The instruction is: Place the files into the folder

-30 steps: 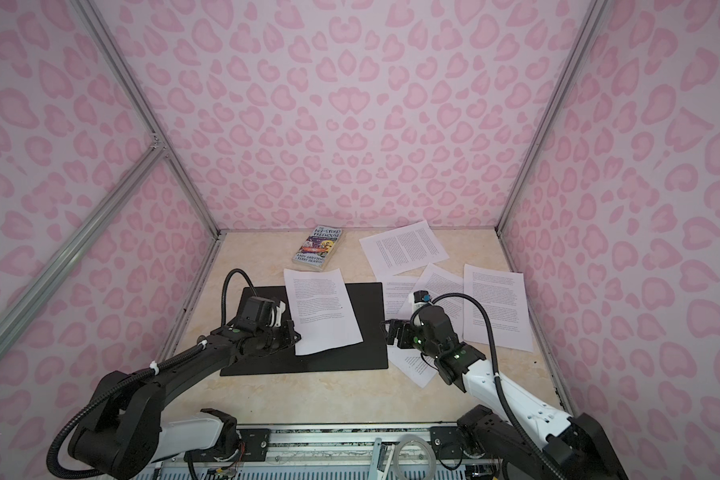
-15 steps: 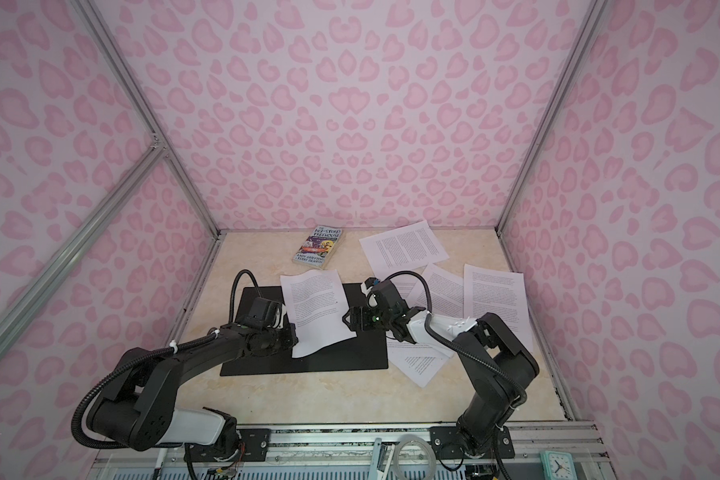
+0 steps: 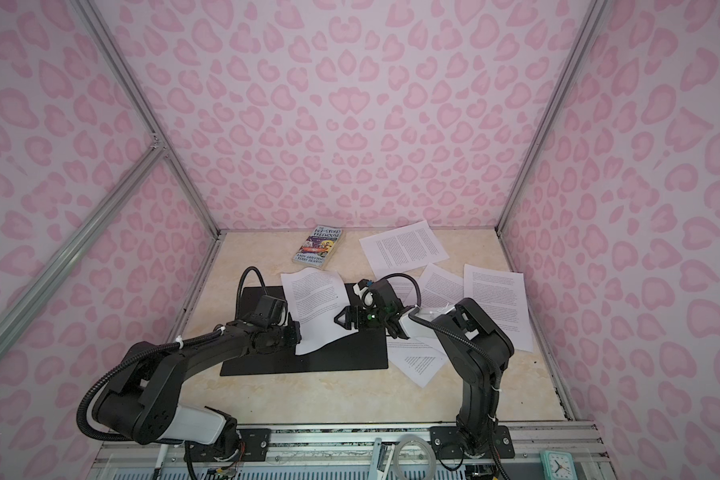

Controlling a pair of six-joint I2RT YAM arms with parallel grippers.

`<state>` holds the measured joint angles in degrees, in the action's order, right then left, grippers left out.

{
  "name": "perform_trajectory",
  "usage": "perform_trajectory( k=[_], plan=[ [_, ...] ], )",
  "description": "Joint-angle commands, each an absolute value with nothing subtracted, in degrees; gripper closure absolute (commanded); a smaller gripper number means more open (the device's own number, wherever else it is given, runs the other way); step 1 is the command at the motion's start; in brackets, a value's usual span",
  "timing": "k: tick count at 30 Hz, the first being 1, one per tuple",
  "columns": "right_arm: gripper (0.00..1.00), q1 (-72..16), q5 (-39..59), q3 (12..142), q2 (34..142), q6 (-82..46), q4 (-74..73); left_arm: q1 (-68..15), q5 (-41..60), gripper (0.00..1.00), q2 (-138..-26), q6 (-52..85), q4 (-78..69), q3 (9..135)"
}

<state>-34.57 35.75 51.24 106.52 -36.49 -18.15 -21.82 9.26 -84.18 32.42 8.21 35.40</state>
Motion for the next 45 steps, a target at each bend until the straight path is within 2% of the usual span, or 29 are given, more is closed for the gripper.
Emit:
perform_trajectory(
  k=[1,10,14,16,18,19,24,26,32,37,41,45],
  plan=[
    [0.17,-34.3,38.5,51.4,107.7,-37.9,-22.6,-22.0,6.9,0.97,-84.8,31.6,12.9,35.4],
    [0.49,-33.2,41.2,52.1,109.9,-38.8,-27.1,-22.4,6.5,0.97,-84.6,31.6,13.3,35.6],
    [0.66,-33.2,41.2,52.1,109.9,-38.9,-27.4,-22.4,6.6,0.97,-84.6,31.6,13.4,35.7],
    [0.78,-33.1,41.1,52.2,110.0,-39.1,-27.5,-22.4,6.6,0.97,-84.4,31.6,13.5,35.7],
    [0.96,-33.3,41.2,52.2,110.2,-39.4,-27.7,-22.4,7.0,0.96,-83.9,31.5,13.4,35.4],
    [1.0,-33.3,41.3,52.0,110.2,-39.5,-27.9,-22.4,7.2,0.94,-83.4,31.4,13.4,35.3],
    [1.0,-33.4,41.3,48.0,104.8,-42.4,-30.9,-22.4,8.1,0.67,-76.8,30.8,12.0,32.9],
    [1.0,-33.3,39.5,45.5,100.1,-42.0,-29.2,-22.5,7.3,0.02,-71.2,30.7,11.6,31.2],
    [1.0,-32.7,33.2,37.6,90.0,-42.0,-22.9,-22.4,0.3,0.02,-49.3,31.7,12.5,26.1],
    [1.0,-30.1,27.7,30.5,85.4,-43.4,-21.0,-22.5,-3.2,0.02,-36.6,32.5,12.9,22.4],
    [1.0,-29.6,22.5,27.7,83.0,-44.3,-20.7,-22.4,-3.8,0.02,-36.0,32.7,13.4,22.4],
    [1.0,-29.6,22.3,28.3,82.8,-44.0,-19.2,-22.4,-3.2,0.02,-40.7,32.7,13.4,23.6]
  ],
)
